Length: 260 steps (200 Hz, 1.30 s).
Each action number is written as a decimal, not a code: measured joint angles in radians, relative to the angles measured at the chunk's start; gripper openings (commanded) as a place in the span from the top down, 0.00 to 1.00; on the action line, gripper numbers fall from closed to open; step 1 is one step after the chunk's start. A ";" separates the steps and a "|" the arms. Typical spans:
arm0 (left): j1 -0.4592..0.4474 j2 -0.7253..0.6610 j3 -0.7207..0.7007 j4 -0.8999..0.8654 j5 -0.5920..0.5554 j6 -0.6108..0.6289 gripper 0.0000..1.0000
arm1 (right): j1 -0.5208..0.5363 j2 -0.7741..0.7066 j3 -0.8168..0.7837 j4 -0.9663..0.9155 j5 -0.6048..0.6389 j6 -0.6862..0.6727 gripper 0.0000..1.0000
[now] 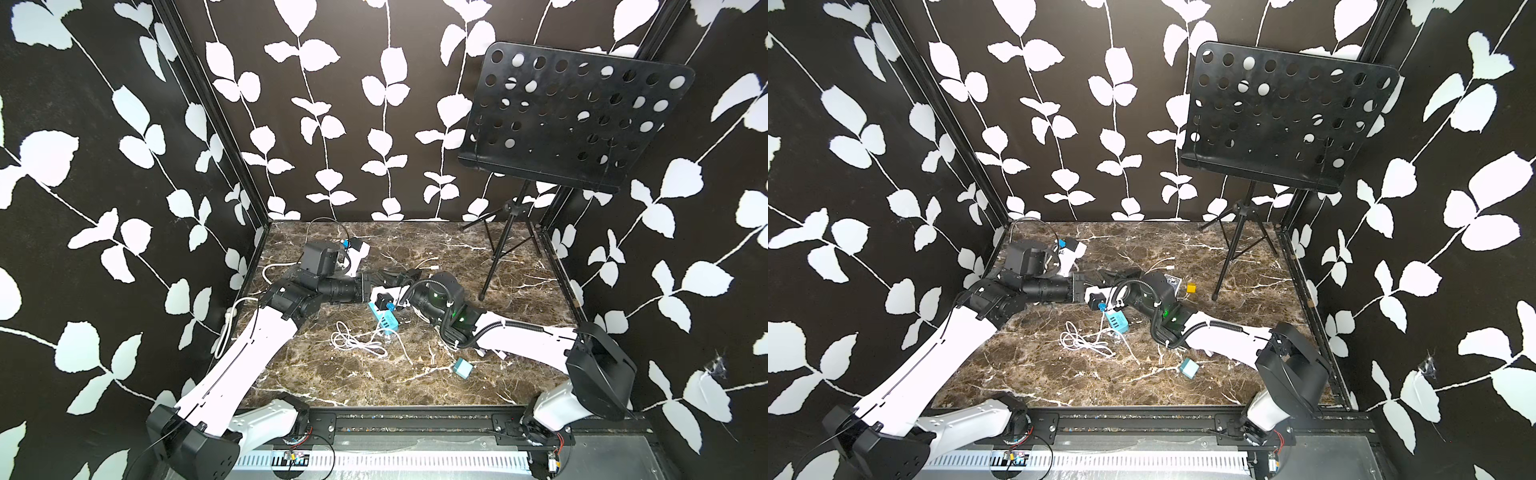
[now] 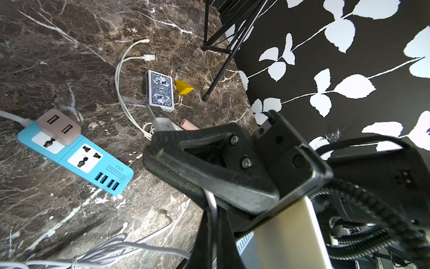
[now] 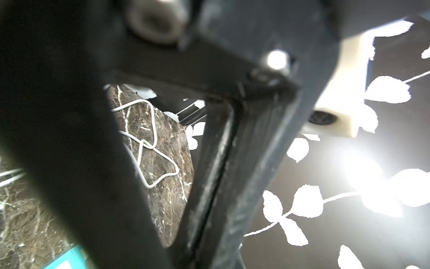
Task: Charge the electric toothbrush
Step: Pick up the charging cable from the center of the board, then adjust the socket at the center of the board.
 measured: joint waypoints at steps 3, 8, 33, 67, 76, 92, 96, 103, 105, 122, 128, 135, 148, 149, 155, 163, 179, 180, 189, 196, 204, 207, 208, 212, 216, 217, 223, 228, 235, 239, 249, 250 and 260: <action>0.000 0.000 0.001 0.000 -0.001 0.000 1.00 | -0.001 0.000 0.005 -0.010 -0.002 0.005 1.00; 0.001 0.000 0.003 0.000 -0.003 0.000 1.00 | -0.002 0.000 0.014 -0.027 -0.006 0.010 1.00; 0.002 0.000 0.014 -0.001 -0.012 0.007 0.91 | -0.008 -0.003 0.039 -0.073 -0.021 0.044 1.00; 0.005 -0.004 0.029 -0.024 -0.038 0.033 0.69 | -0.021 -0.010 0.085 -0.177 -0.069 0.123 1.00; 0.006 -0.014 0.032 -0.027 -0.055 0.049 0.66 | -0.031 -0.009 0.116 -0.220 -0.095 0.166 1.00; 0.006 -0.042 0.036 -0.040 -0.088 0.072 0.62 | -0.055 -0.008 0.172 -0.286 -0.141 0.238 1.00; 0.006 -0.051 0.037 -0.043 -0.097 0.080 0.61 | -0.063 -0.008 0.186 -0.298 -0.154 0.263 1.00; 0.005 -0.068 0.037 -0.048 -0.113 0.092 0.59 | -0.077 -0.008 0.207 -0.315 -0.175 0.306 1.00; 0.005 -0.073 0.037 -0.050 -0.118 0.098 0.59 | -0.082 -0.008 0.212 -0.320 -0.182 0.317 1.00; 0.005 -0.106 0.035 -0.071 -0.175 0.129 0.58 | -0.128 -0.006 0.235 -0.334 -0.241 0.436 1.00; 0.005 -0.114 0.032 -0.074 -0.198 0.139 0.58 | -0.151 -0.002 0.243 -0.339 -0.268 0.487 1.00; 0.005 -0.123 0.024 -0.075 -0.228 0.147 0.57 | -0.176 0.006 0.254 -0.346 -0.301 0.542 1.00; 0.005 -0.131 0.001 -0.074 -0.283 0.154 0.56 | -0.225 0.026 0.274 -0.353 -0.361 0.647 1.00; 0.005 -0.131 0.000 -0.074 -0.285 0.154 0.56 | -0.229 0.027 0.275 -0.353 -0.368 0.659 1.00; 0.005 -0.129 -0.015 -0.069 -0.310 0.154 0.55 | -0.248 0.035 0.278 -0.352 -0.393 0.705 1.00; 0.005 -0.121 -0.034 -0.064 -0.340 0.152 0.55 | -0.274 0.043 0.278 -0.352 -0.425 0.767 1.00; 0.005 -0.075 -0.051 -0.064 -0.395 0.146 0.54 | -0.316 0.051 0.274 -0.350 -0.477 0.879 1.00; 0.005 -0.073 -0.051 -0.064 -0.397 0.145 0.54 | -0.317 0.051 0.274 -0.350 -0.479 0.883 1.00; 0.005 -0.032 -0.051 -0.061 -0.425 0.139 0.54 | -0.333 0.050 0.267 -0.349 -0.496 0.935 1.00; 0.005 -0.006 -0.052 -0.058 -0.439 0.132 0.53 | -0.345 0.047 0.264 -0.349 -0.508 0.972 1.00; 0.004 0.024 -0.057 -0.051 -0.453 0.120 0.52 | -0.360 0.044 0.259 -0.350 -0.518 1.009 1.00; 0.004 0.032 -0.058 -0.049 -0.455 0.116 0.52 | -0.365 0.043 0.258 -0.351 -0.521 1.025 1.00; 0.003 0.037 -0.060 -0.048 -0.457 0.113 0.52 | -0.367 0.042 0.258 -0.352 -0.523 1.030 1.00; 0.002 0.050 -0.062 -0.045 -0.464 0.109 0.52 | -0.372 0.040 0.258 -0.357 -0.526 1.046 1.00; 0.000 0.063 -0.064 -0.044 -0.470 0.102 0.51 | -0.378 0.038 0.258 -0.361 -0.529 1.062 1.00; -0.001 0.068 -0.065 -0.044 -0.472 0.100 0.52 | -0.380 0.037 0.258 -0.362 -0.531 1.065 1.00; -0.006 0.087 -0.066 -0.044 -0.479 0.091 0.51 | -0.389 0.033 0.258 -0.367 -0.535 1.083 1.00; -0.014 0.103 -0.067 -0.043 -0.488 0.084 0.49 | -0.397 0.030 0.258 -0.372 -0.537 1.096 1.00; -0.027 0.127 -0.067 -0.042 -0.500 0.074 0.48 | -0.409 0.026 0.258 -0.376 -0.542 1.111 1.00; -0.036 0.140 -0.067 -0.042 -0.508 0.069 0.48 | -0.415 0.024 0.258 -0.379 -0.547 1.119 1.00; -0.062 0.172 -0.069 -0.037 -0.528 0.053 0.47 | -0.427 0.019 0.258 -0.386 -0.554 1.136 1.00; -0.064 0.174 -0.069 -0.037 -0.529 0.051 0.47 | -0.428 0.018 0.258 -0.386 -0.555 1.137 1.00; -0.086 0.198 -0.072 -0.034 -0.546 0.036 0.45 | -0.441 0.014 0.257 -0.387 -0.562 1.150 1.00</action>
